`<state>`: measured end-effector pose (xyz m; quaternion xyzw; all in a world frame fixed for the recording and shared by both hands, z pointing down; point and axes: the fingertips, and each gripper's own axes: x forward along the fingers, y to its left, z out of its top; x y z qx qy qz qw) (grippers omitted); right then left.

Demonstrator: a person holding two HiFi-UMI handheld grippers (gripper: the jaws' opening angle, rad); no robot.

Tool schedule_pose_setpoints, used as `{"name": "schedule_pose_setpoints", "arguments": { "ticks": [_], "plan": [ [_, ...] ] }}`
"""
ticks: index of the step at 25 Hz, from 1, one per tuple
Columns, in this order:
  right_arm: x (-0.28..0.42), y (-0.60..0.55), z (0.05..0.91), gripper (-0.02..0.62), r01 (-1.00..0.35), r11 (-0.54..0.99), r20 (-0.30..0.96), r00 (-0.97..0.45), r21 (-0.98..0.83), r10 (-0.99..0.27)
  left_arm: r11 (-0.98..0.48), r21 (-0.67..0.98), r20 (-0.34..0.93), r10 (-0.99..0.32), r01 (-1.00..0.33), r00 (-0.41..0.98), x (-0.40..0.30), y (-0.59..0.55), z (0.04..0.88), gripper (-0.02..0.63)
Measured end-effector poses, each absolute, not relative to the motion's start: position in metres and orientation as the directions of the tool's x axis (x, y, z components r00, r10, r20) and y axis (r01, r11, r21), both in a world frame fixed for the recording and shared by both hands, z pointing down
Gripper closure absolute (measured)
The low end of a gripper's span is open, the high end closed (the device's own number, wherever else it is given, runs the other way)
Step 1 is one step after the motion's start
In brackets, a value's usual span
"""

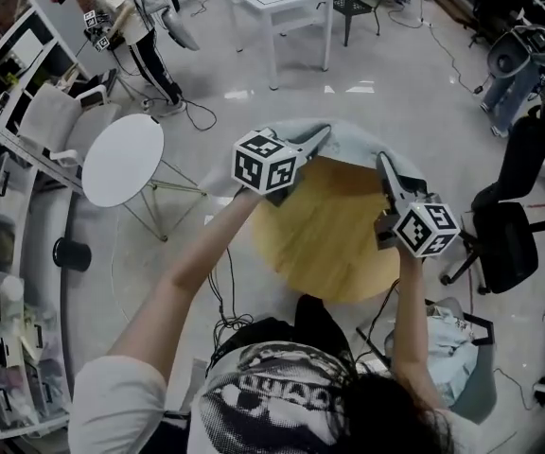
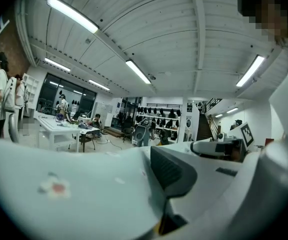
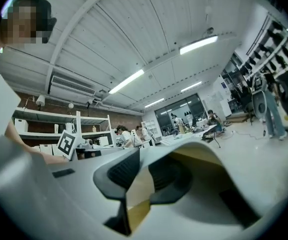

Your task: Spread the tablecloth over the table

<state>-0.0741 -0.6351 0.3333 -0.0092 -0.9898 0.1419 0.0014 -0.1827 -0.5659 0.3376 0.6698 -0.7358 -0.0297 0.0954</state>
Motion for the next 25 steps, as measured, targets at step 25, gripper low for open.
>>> {"name": "schedule_pose_setpoints", "arguments": {
  "ticks": [25],
  "plan": [
    [0.113,-0.5,0.468,0.541,-0.18,0.843,0.214,-0.974,-0.508,-0.078,0.08,0.579,0.082,-0.996,-0.812,-0.039,-0.002,-0.421,0.474,0.539]
  ]
}}
